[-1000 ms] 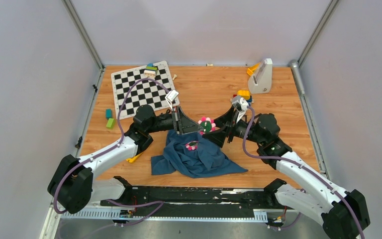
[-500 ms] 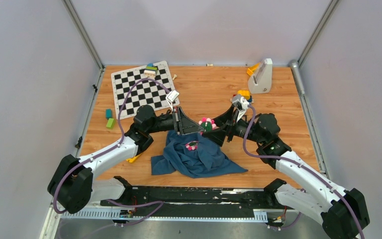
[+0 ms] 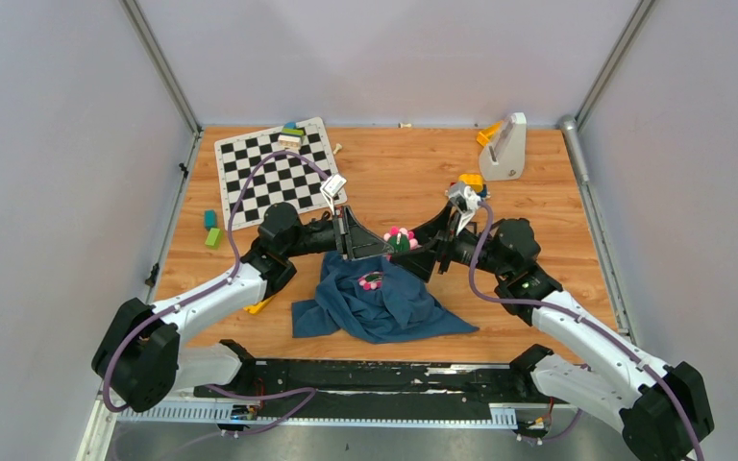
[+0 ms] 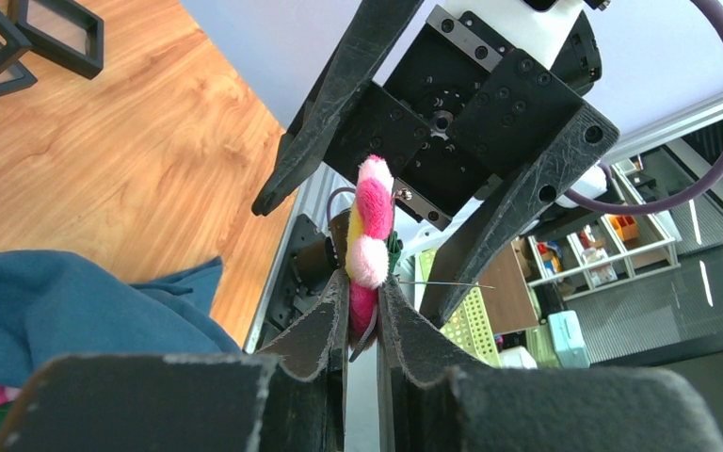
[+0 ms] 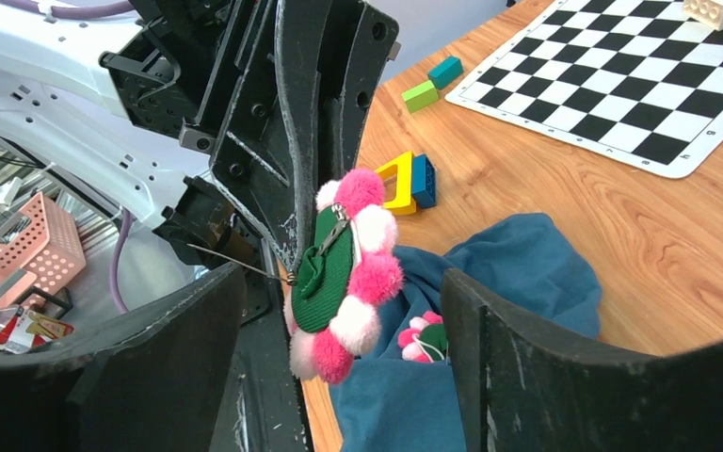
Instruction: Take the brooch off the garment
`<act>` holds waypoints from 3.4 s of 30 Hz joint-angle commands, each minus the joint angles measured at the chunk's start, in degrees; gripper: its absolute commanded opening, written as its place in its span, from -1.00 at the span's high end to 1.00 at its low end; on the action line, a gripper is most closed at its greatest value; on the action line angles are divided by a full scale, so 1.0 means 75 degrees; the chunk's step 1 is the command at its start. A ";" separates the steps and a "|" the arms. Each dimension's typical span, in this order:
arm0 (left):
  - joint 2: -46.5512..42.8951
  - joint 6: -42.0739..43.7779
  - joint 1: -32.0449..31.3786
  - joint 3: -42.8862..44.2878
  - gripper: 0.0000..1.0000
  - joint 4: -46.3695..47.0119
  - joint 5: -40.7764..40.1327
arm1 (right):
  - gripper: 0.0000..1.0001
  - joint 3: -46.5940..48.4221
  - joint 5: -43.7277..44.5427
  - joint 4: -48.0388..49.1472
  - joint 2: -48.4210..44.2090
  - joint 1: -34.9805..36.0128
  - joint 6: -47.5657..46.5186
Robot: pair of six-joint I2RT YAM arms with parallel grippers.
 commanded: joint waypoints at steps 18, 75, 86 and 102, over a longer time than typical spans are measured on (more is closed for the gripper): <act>-0.0102 0.0124 -0.0051 -0.0104 1.00 0.0368 0.0160 | -0.21 0.0686 0.1213 -0.0970 -0.0940 -0.0442 -0.0200; 0.0521 -0.0427 -0.0053 -0.0054 1.00 0.1067 0.0327 | -0.15 0.0549 0.0520 -0.1007 -0.0397 -0.0546 0.0357; 0.0729 -0.0662 -0.0048 -0.0179 1.00 0.1585 0.0401 | 0.16 -0.0193 -0.0195 -0.0106 -0.0378 -0.0735 0.1722; 0.0824 -0.0771 -0.0049 -0.0191 1.00 0.1806 0.0468 | 0.49 -0.0583 -0.1077 0.1108 0.0040 -0.0889 0.2887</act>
